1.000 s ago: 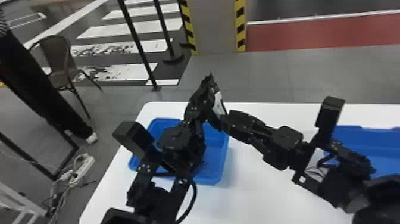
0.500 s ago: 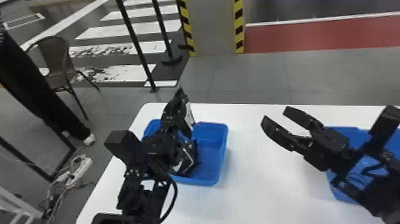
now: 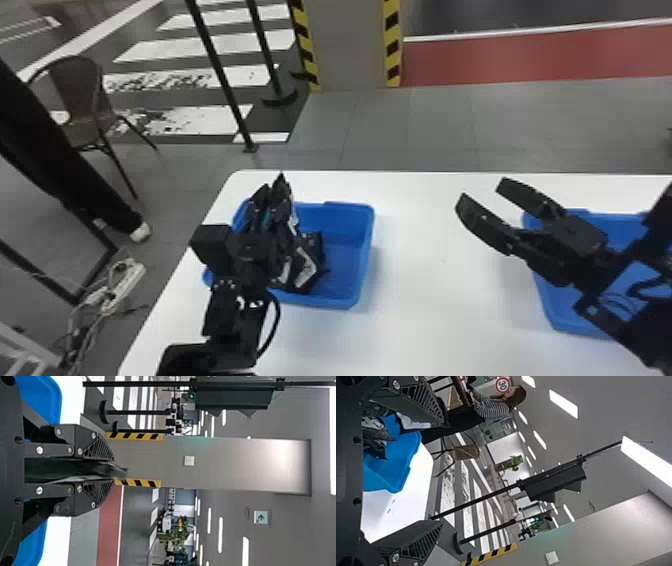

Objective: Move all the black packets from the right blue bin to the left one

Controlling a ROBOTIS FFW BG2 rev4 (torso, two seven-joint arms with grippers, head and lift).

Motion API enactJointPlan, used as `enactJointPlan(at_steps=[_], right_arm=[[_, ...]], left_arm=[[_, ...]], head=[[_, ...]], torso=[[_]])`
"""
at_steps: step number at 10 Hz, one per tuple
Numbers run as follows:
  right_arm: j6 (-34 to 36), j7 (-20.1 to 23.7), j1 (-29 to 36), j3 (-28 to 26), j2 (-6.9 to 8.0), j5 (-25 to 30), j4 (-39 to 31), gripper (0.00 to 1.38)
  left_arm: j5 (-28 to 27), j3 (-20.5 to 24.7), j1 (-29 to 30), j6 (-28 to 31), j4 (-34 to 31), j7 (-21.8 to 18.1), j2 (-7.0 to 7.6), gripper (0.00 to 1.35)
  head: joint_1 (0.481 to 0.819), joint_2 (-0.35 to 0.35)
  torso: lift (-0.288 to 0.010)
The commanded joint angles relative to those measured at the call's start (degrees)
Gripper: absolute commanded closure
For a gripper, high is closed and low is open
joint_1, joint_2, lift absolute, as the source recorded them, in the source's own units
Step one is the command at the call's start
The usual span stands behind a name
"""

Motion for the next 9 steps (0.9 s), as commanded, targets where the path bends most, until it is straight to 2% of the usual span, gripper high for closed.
enactJointPlan(at_steps=[1,2,3,4,5,6,7,9], right_arm=[[0.04,0.0,0.38,-1.06,-0.02,0.94,-0.77,0.12],[0.04,-0.09,1.23,-2.46,0.07,2.26,-2.04,0.11],[0.04,-0.18,2.21,-3.96,0.33,4.54,-3.87,0.11],[-0.1,-1.49,4.18,-5.89,1.13,7.62,-6.68,0.11],[-1.51,-4.83,7.84,-7.65,2.18,10.79,-11.46,0.11],[-3.05,-8.97,11.35,-7.91,2.71,11.4,-14.7,0.11],[-5.58,-13.8,15.71,-7.91,2.88,11.4,-18.49,0.11],[-8.54,-19.86,22.32,-8.62,2.88,12.1,-23.27,0.11]], left_arm=[[1.35,0.06,0.24,-2.74,0.06,-0.02,0.09,0.05],[2.49,-1.44,0.81,-4.85,-0.08,-0.02,0.18,0.08],[3.63,-3.46,1.65,-7.8,-0.5,-0.02,0.18,0.19],[3.99,-4.95,3.76,-8.36,-3.32,-0.02,-0.09,0.23],[3.81,-5.92,7.13,-7.1,-8.24,-0.02,-0.5,0.24],[3.63,-6.54,11.78,-5.55,-14.71,-0.02,-0.5,0.24],[3.63,-7.24,16.28,-3.72,-20.75,-0.02,-0.5,0.24],[1.0,-7.59,24.85,-1.47,-29.75,0.42,-0.5,0.24]], head=[[0.695,0.262],[0.695,0.262],[0.695,0.248],[0.695,0.221],[0.695,0.203],[0.695,0.166],[0.695,0.128],[0.695,0.088]], torso=[[-0.11],[-0.11],[-0.11],[-0.11],[-0.11],[-0.11],[-0.11],[-0.11]])
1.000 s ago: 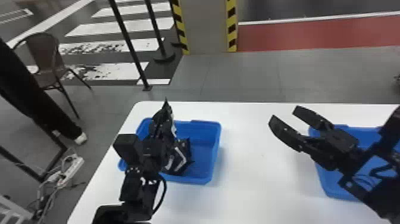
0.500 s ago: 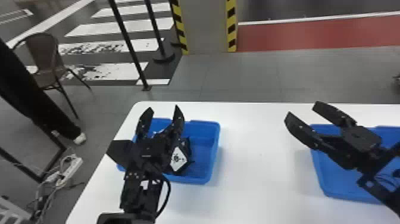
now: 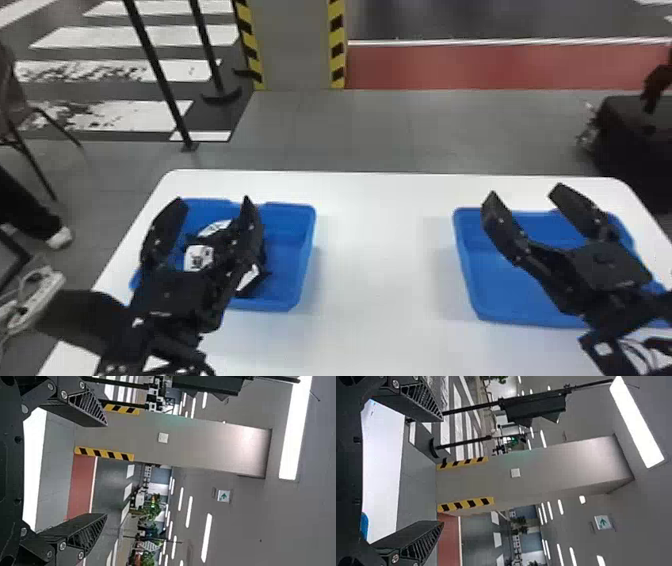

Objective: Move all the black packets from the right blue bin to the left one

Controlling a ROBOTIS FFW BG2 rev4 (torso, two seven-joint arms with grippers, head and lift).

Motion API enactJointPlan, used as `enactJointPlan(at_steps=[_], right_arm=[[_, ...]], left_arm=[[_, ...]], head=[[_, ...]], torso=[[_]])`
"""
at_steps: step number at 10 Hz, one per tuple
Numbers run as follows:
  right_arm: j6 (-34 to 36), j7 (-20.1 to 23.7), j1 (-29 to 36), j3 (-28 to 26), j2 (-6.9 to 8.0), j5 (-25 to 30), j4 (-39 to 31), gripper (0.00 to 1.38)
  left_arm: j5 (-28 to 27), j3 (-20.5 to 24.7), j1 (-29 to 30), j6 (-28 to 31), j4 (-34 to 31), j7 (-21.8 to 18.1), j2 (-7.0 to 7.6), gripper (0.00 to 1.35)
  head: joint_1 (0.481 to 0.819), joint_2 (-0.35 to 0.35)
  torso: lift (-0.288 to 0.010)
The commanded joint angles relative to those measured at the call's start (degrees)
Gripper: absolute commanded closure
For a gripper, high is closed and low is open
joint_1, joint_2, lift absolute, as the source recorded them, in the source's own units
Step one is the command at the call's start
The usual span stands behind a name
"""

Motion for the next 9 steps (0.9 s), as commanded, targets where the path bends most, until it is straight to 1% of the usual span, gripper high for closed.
enactJointPlan(at_steps=[1,3,4,5,7,8,9], right_arm=[[-0.87,-1.96,4.39,-0.43,0.0,0.41,-3.17,0.11],[-1.01,-4.86,8.61,-0.61,0.18,1.64,-4.71,0.11],[-1.01,-5.65,10.15,-0.61,0.18,2.17,-4.86,0.11],[-1.01,-6.0,11.84,-0.87,0.27,3.4,-5.28,0.11],[-1.01,-7.06,14.09,-0.87,0.27,3.84,-5.98,0.11],[-1.29,-7.49,15.92,-0.87,0.44,4.54,-7.11,0.11],[-1.72,-8.9,18.03,-0.87,0.97,6.21,-8.37,0.11]], left_arm=[[-3.39,0.04,4.74,0.37,-3.09,1.09,-0.15,0.24],[-9.28,1.36,7.97,-0.33,-1.41,5.05,-0.15,0.24],[-9.9,1.71,8.68,-1.04,-0.42,6.19,-0.15,0.24],[-9.98,1.71,9.52,-1.88,-0.28,7.33,-0.15,0.24],[-8.4,0.75,9.94,-2.3,-0.28,7.33,-0.09,0.24],[-7.08,-0.22,10.93,-2.3,-0.84,7.33,0.44,0.24],[-6.21,-0.84,11.77,-1.74,-2.11,7.33,0.88,0.24]], head=[[0.695,0.07],[0.695,0.059],[0.695,0.068],[0.695,0.077],[0.695,0.08],[0.695,0.074],[0.695,0.063]], torso=[[-0.11],[-0.11],[-0.11],[-0.11],[-0.11],[-0.11],[-0.11]])
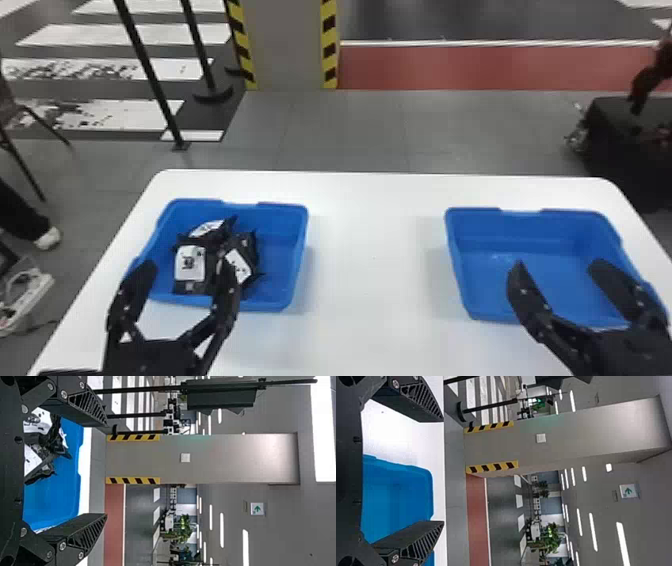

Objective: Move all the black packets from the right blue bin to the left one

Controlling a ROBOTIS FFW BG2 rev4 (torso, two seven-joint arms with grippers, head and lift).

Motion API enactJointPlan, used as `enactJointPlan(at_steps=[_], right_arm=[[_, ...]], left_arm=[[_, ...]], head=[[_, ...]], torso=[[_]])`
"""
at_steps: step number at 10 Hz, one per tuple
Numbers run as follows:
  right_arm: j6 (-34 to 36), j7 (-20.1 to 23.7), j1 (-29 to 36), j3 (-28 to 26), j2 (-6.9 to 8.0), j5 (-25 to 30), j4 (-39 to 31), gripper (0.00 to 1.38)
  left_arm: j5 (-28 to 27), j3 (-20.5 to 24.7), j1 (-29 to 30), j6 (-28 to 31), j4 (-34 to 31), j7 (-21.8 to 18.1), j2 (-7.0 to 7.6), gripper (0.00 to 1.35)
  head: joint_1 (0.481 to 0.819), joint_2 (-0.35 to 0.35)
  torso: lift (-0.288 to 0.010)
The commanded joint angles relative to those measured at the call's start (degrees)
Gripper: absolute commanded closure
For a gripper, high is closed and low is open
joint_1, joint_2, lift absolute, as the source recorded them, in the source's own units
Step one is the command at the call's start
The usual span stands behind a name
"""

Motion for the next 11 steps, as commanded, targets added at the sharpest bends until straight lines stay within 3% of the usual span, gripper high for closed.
enactJointPlan(at_steps=[1,11], right_arm=[[-0.98,-0.96,2.35,0.0,0.95,1.12,-0.49,0.11],[-1.4,-2.19,3.47,-0.09,1.39,2.43,-0.77,0.11]], left_arm=[[0.88,-0.65,1.17,1.29,-1.31,0.01,0.39,0.24],[0.7,-0.56,1.03,1.29,-1.87,0.01,0.12,0.24]], head=[[0.695,0.054],[0.695,0.022]], torso=[[-0.11],[-0.11]])
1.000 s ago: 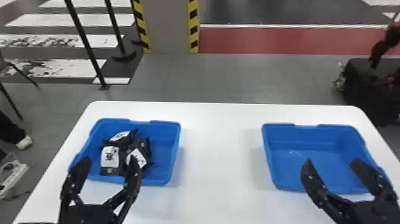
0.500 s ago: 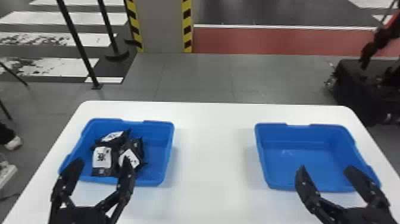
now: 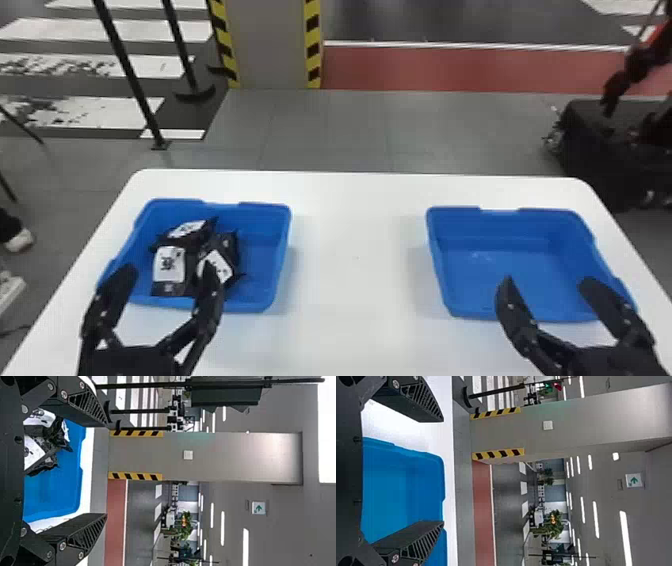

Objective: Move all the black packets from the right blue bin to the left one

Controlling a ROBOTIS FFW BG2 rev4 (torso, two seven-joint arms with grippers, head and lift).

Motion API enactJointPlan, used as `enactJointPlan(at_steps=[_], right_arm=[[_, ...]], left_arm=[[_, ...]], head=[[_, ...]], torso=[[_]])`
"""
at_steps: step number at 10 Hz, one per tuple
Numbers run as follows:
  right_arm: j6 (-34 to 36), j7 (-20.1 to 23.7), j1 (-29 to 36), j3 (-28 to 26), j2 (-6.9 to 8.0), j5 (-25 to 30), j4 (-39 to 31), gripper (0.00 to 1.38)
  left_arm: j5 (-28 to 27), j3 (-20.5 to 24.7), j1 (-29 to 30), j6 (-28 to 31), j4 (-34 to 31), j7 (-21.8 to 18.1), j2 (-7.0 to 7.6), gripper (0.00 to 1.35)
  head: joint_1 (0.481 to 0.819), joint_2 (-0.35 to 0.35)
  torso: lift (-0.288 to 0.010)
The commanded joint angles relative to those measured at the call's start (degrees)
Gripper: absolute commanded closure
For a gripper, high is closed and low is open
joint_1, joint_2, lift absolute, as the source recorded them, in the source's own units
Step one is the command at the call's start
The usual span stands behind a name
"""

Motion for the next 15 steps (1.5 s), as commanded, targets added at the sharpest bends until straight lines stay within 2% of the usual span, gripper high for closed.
enactJointPlan(at_steps=[1,15], right_arm=[[-0.14,0.0,-0.12,0.0,0.01,0.11,-0.02,0.11],[-1.12,-0.61,0.17,0.0,0.01,0.11,-0.17,0.11]], left_arm=[[-0.09,0.1,-0.11,-0.01,0.0,0.0,-0.07,0.24],[0.09,0.28,-0.25,-1.84,0.0,0.0,-0.16,0.24]], head=[[0.695,0.023],[0.695,0.024]], torso=[[-0.11],[-0.11]])
